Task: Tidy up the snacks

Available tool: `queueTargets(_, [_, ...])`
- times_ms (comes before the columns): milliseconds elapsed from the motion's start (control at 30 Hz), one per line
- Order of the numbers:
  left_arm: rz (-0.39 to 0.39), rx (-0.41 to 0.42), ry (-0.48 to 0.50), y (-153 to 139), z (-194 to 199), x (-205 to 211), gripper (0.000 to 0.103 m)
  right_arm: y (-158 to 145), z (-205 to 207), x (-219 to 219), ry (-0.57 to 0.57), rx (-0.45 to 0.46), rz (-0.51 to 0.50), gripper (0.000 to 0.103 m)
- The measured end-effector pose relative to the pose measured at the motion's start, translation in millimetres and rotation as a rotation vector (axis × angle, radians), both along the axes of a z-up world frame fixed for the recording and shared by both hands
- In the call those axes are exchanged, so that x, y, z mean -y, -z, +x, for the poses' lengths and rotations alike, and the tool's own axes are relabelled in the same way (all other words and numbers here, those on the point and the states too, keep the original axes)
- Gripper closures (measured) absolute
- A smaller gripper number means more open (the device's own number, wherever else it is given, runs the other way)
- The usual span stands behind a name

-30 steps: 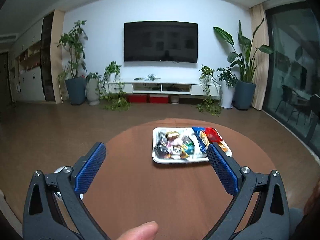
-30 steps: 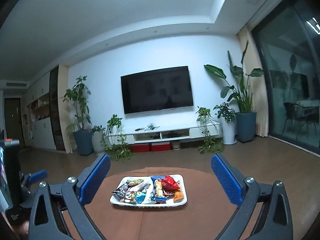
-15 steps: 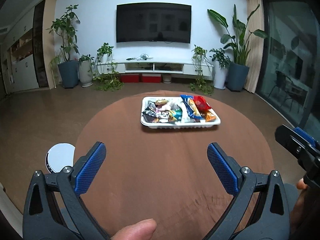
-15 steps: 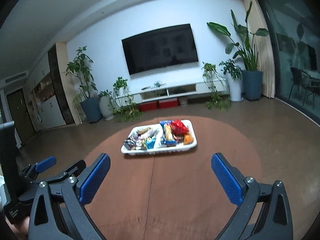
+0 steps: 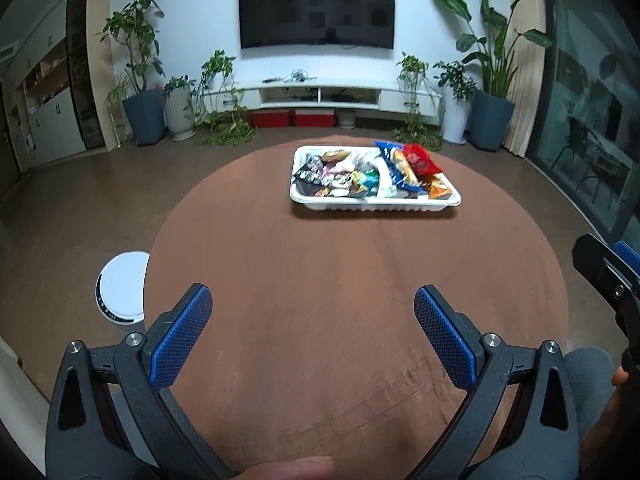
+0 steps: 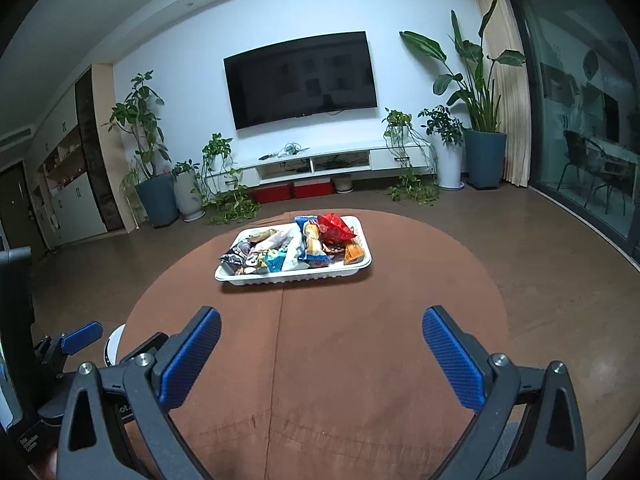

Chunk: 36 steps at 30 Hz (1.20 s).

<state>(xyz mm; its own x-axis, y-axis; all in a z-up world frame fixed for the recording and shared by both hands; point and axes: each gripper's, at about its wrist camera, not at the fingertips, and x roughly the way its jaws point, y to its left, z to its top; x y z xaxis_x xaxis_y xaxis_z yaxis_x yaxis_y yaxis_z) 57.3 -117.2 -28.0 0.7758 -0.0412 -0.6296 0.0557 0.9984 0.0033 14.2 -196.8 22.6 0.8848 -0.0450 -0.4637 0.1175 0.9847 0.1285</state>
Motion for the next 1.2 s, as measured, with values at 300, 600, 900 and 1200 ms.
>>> queueTargets(300, [-0.024, -0.028, 0.016, 10, 11, -2, 0.001, 3, 1, -5, -0.01, -0.025, -0.013, 0.0])
queueTargets(600, [-0.015, -0.045, 0.023, 13, 13, -2, 0.001, 5, 0, -7, -0.021, -0.042, -0.023, 0.0])
queueTargets(900, [-0.008, -0.048, 0.025, 16, 15, -2, 0.001, 3, 0, -11, -0.023, -0.049, -0.044, 0.0])
queueTargets(1200, [-0.004, -0.049, 0.021, 18, 17, -3, 0.001, 5, 4, -10, -0.012, -0.077, -0.051, 0.0])
